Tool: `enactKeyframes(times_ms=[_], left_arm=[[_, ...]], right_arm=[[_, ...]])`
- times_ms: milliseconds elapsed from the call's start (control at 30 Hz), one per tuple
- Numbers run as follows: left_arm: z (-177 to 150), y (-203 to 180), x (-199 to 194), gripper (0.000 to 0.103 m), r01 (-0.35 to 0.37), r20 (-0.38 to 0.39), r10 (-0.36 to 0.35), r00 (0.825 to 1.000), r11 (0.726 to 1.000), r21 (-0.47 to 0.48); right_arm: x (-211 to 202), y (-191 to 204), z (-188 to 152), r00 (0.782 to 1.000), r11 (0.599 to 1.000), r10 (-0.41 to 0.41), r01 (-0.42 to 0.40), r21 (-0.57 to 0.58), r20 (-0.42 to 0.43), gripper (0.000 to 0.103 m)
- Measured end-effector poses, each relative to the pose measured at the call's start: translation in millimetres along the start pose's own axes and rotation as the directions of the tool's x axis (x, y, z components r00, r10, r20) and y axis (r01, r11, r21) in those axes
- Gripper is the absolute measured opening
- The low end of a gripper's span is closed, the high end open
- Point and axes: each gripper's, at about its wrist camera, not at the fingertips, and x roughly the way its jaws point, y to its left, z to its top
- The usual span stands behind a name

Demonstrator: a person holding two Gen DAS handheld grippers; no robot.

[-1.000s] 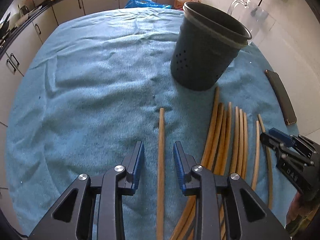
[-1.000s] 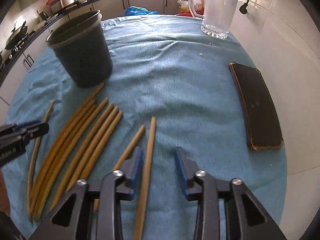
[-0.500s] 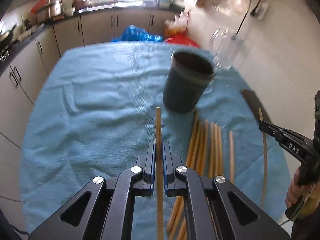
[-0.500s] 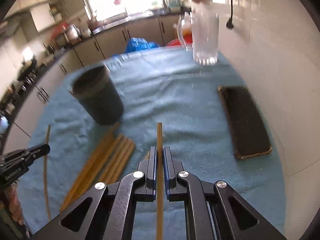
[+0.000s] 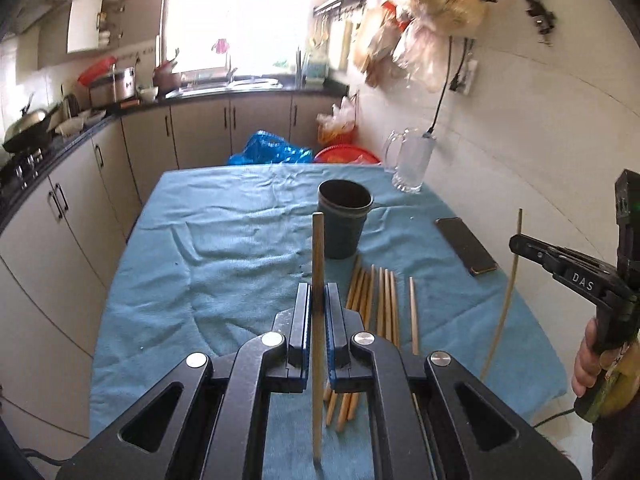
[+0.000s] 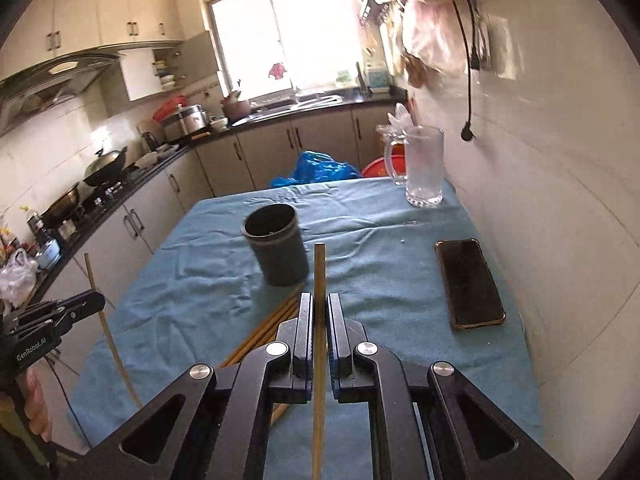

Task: Organize utensils
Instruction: 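Lift the left gripper's chopstick upright over the gray holder while the right carries its own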

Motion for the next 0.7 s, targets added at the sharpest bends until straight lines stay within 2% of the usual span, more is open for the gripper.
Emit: enactKeyframes(times_ms=[167,333,500,700], left_arm=[[-7,-15,-24,0.006,-0.011,0.055,0.009,0.998,0.999,0.042],[1,-23,-41,0.006,0.013,0.086,-0.017,0.996,0.999,0.049],[22,-25,-43,0.006,0.03,0.104,-0.035,0.994,0.998,0.049],[64,-24,-36,0.006,0.029,0.137,-0.036,0.99,0.998,0.051]], right_arm=[[-19,14,-4,1.0,0.999,0.003,-0.002,-0.044,0.031,0.007],[-35,25,0,0.998,0.998,0.027,-0.023,-0.066,0.064,0.006],[-41,34,15,0.995,0.996,0.043,-0.035,-0.08,0.094,0.007],[-36,40,50,0.989,0.995,0.064,-0.053,-0.082,0.132,0.007]])
